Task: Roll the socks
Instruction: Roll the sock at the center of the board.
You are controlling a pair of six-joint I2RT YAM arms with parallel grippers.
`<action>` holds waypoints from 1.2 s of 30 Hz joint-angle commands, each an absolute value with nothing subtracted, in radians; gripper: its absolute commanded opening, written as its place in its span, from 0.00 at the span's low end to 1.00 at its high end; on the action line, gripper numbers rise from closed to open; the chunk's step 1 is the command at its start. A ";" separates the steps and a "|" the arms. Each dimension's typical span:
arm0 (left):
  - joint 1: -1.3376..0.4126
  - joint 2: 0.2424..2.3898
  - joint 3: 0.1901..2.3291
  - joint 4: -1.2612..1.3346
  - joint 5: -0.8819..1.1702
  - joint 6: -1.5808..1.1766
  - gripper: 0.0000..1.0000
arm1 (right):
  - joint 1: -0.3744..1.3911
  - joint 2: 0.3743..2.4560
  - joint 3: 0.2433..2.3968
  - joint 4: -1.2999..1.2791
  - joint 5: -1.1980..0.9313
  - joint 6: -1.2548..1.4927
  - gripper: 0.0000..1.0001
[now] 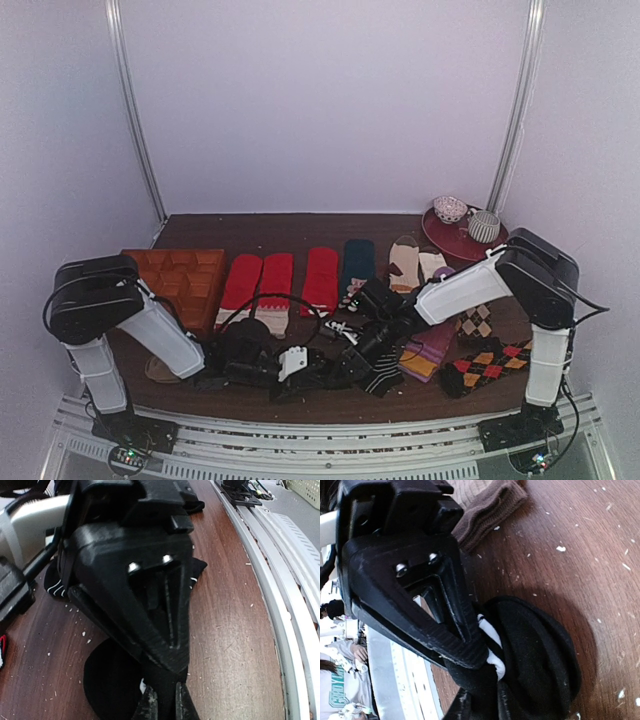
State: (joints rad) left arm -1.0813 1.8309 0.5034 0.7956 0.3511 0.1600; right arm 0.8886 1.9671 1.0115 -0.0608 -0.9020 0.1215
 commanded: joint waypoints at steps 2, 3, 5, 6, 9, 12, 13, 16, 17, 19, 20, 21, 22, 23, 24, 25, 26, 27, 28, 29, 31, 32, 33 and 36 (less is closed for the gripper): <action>-1.083 1.858 0.525 0.629 0.304 0.052 0.00 | 0.894 1.898 0.918 -0.126 -0.664 0.118 0.27; -1.081 1.863 0.527 0.608 0.304 0.032 0.00 | 0.895 1.846 0.892 -0.074 -0.621 0.125 0.29; -1.075 1.873 0.528 0.578 0.312 0.001 0.00 | 0.909 1.730 0.827 0.049 -0.512 0.121 0.34; -1.072 1.878 0.527 0.565 0.314 -0.014 0.00 | 0.925 1.666 0.790 0.110 -0.447 0.102 0.36; -1.058 1.898 0.531 0.520 0.330 -0.051 0.00 | 1.014 1.499 0.662 0.298 -0.238 -0.012 0.40; -1.045 1.916 0.529 0.494 0.354 -0.081 0.00 | 1.119 1.433 0.580 0.423 -0.094 -0.144 0.41; -1.043 1.921 0.527 0.489 0.360 -0.091 0.00 | 1.147 1.429 0.561 0.454 -0.049 -0.196 0.42; -1.037 1.939 0.526 0.478 0.370 -0.111 0.00 | 1.192 1.464 0.566 0.471 -0.016 -0.267 0.43; -1.035 1.947 0.528 0.473 0.375 -0.114 0.00 | 1.202 1.487 0.576 0.456 -0.005 -0.283 0.43; -1.033 1.960 0.529 0.469 0.387 -0.117 0.00 | 1.226 1.530 0.601 0.435 0.038 -0.316 0.43; -1.032 1.965 0.529 0.471 0.392 -0.119 0.00 | 1.237 1.550 0.614 0.429 0.058 -0.332 0.43; -1.032 1.968 0.526 0.473 0.393 -0.120 0.00 | 1.245 1.568 0.624 0.421 0.075 -0.345 0.43; -1.031 1.970 0.527 0.474 0.393 -0.120 0.00 | 1.248 1.583 0.632 0.415 0.091 -0.353 0.42; -1.031 1.970 0.526 0.474 0.394 -0.120 0.00 | 1.250 1.595 0.636 0.416 0.099 -0.360 0.43; -1.031 1.970 0.526 0.474 0.395 -0.120 0.00 | 1.250 1.602 0.637 0.419 0.107 -0.365 0.43; -1.030 1.970 0.525 0.475 0.397 -0.121 0.00 | 1.250 1.609 0.636 0.423 0.115 -0.370 0.43; -1.029 1.968 0.525 0.474 0.397 -0.120 0.00 | 1.250 1.615 0.637 0.423 0.118 -0.375 0.42; -1.029 1.968 0.524 0.472 0.399 -0.121 0.00 | 1.250 1.621 0.639 0.415 0.117 -0.378 0.42; -1.028 1.968 0.524 0.471 0.399 -0.118 0.00 | 1.250 1.627 0.643 0.406 0.115 -0.380 0.42; -1.027 1.968 0.523 0.470 0.400 -0.118 0.00 | 1.250 1.637 0.650 0.392 0.109 -0.380 0.42; -1.026 1.968 0.521 0.473 0.400 -0.118 0.00 | 1.250 1.656 0.662 0.372 0.106 -0.379 0.42; -1.026 1.968 0.521 0.476 0.399 -0.120 0.00 | 1.250 1.666 0.664 0.369 0.106 -0.377 0.41; -1.026 1.969 0.520 0.477 0.400 -0.120 0.00 | 1.250 1.673 0.665 0.369 0.107 -0.377 0.41; -1.026 1.970 0.523 0.475 0.402 -0.119 0.00 | 1.249 1.696 0.671 0.368 0.120 -0.368 0.41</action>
